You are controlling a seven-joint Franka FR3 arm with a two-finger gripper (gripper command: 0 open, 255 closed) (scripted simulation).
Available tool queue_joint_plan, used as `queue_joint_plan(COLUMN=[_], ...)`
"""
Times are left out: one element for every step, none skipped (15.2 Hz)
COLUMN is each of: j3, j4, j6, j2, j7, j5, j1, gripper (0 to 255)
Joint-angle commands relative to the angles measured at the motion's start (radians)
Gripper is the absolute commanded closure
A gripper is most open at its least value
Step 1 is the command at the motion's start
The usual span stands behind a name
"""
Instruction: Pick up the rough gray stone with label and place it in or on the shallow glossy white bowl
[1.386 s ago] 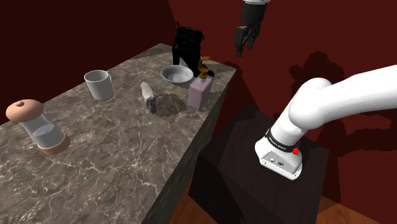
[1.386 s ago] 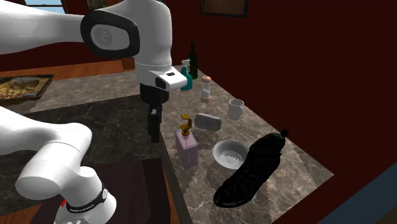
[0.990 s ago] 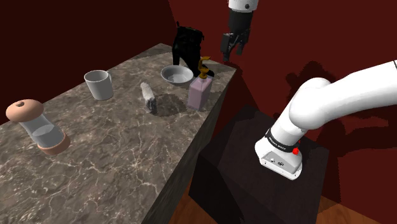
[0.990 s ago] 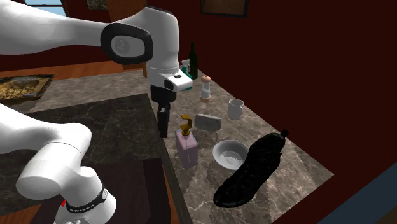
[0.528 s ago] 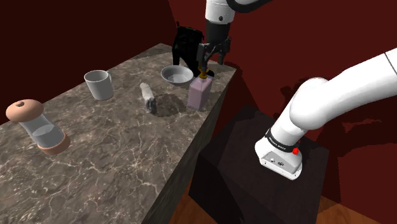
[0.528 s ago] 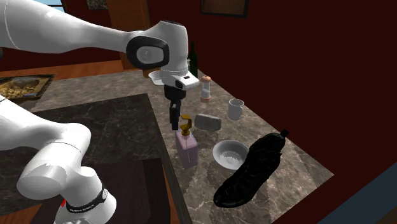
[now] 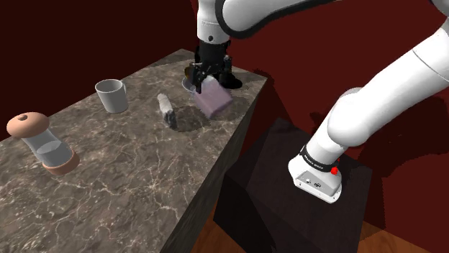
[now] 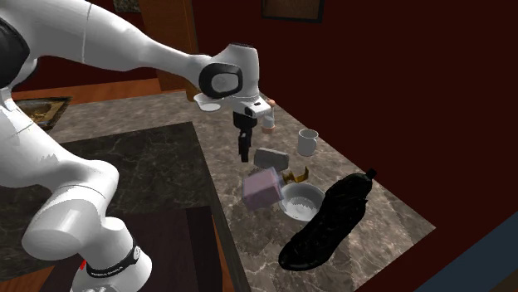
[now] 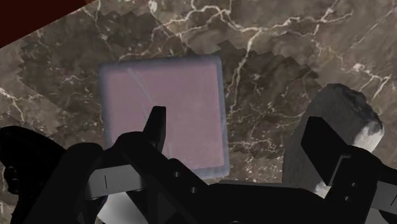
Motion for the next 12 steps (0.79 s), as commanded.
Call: queue_joint_plan(j3=[0.031,0.046,0.060,0.073,0.084,0.094,0.102,0.107,0.111,0.112,0.111,0.109], j4=[0.043,0.067,0.092,0.118,0.146,0.175,0.206,0.239,0.273,0.308,0.346,0.351], j6=[0.041,0.058,0.074,0.088,0.101,0.111,0.121,0.128,0.133,0.136,0.138,0.138], j2=[0.076,0.113,0.151,0.190,0.230,0.270,0.311,0.352,0.393,0.435,0.476,0.481], j7=[0.065,0.100,0.135,0.172,0.208,0.246,0.283,0.320,0.357,0.392,0.427,0.430], j5=[-0.023,-0.038,-0.056,-0.076,-0.098,-0.122,-0.148,-0.174,-0.202,-0.230,-0.257,-0.260], j1=[-0.007,-0.008,-0.009,-0.009,-0.008,-0.006,-0.001,0.005,0.013,0.023,0.035,0.038], gripper=[0,0,0,0,0,0,0,0,0,0,0,0])
